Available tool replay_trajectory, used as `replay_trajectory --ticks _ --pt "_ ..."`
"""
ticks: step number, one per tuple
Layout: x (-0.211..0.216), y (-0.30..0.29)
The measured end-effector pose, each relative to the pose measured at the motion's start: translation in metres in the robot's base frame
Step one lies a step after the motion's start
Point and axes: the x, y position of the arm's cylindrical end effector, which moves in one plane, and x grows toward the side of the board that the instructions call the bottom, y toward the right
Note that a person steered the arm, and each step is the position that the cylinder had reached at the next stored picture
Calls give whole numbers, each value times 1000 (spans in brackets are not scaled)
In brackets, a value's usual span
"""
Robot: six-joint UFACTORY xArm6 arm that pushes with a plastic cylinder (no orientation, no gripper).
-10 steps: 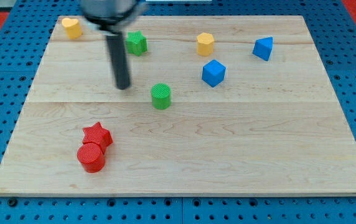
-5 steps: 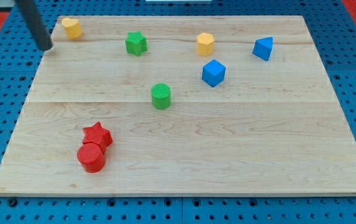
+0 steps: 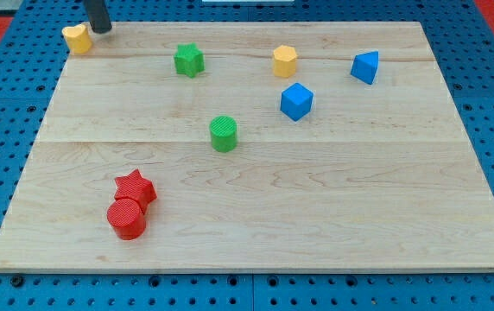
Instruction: Push the red circle towards the right side
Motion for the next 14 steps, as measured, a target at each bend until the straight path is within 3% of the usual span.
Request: replay_trajectory --ticks 1,2,4,5,6,7,9,12,13,14 --pt "12 -11" --pt "15 -60" --pt "29 -61" --pt "37 25" --pt "49 65" --pt "149 30" --pt "310 8" --pt "368 67" --pt "368 154" --pt "375 103"
